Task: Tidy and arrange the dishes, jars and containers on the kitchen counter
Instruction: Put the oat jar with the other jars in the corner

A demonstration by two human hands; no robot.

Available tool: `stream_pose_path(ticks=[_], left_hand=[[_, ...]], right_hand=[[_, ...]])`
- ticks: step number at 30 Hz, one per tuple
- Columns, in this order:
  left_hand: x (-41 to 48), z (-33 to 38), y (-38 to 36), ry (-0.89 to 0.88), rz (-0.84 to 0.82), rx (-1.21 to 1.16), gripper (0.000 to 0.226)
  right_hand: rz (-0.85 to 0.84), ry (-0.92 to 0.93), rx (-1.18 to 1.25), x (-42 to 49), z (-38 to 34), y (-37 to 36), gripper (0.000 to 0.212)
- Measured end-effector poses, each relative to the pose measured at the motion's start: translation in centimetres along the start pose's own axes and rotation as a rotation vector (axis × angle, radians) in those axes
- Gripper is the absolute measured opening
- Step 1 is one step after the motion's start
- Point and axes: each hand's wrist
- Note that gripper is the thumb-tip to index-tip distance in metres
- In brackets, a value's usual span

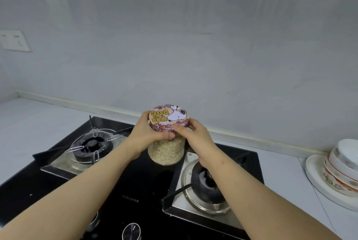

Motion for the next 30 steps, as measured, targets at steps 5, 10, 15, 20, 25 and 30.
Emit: stream_pose_path(ticks=[5, 10, 15, 20, 25, 30], left_hand=[[-0.6, 3.6, -3.6, -0.052, -0.054, -0.021, 0.073], [-1.5, 6.4, -10.0, -0.111, -0.189, -0.087, 0.048], [-3.0, 8.2, -17.1, -0.116, -0.359, -0.091, 0.059], [-5.7, 8.3, -24.6, -0.079, -0.473, -0.101, 0.069], [-8.3, 7.8, -31.1, -0.039, -0.567, -0.067, 0.062], [-11.0, 7.3, -37.3, -0.013, -0.643, -0.088, 0.043]], right_hand=[[0.094, 0.053, 0.027, -1.8, -3.2, 3.2, 0.035], [0.23, 0.067, -0.018, -5.0, -6.0, 9.0, 0.036], [0.339, 0.075, -0.078, -9.5, -7.8, 15.2, 0.03], [0.474, 0.02, -0.091, -14.2, -7.6, 20.9, 0.029], [0.562, -0.031, -0.07, -18.4, -6.8, 26.0, 0.023], [0.656, -0.049, -0.063, -21.7, -5.8, 31.2, 0.019]])
Point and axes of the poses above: each hand's wrist, its own x-axis towards the middle knuckle, its own y-axis out of the back of the hand, z = x × y, and after that the axes turned 9 degrees about y, right-handed
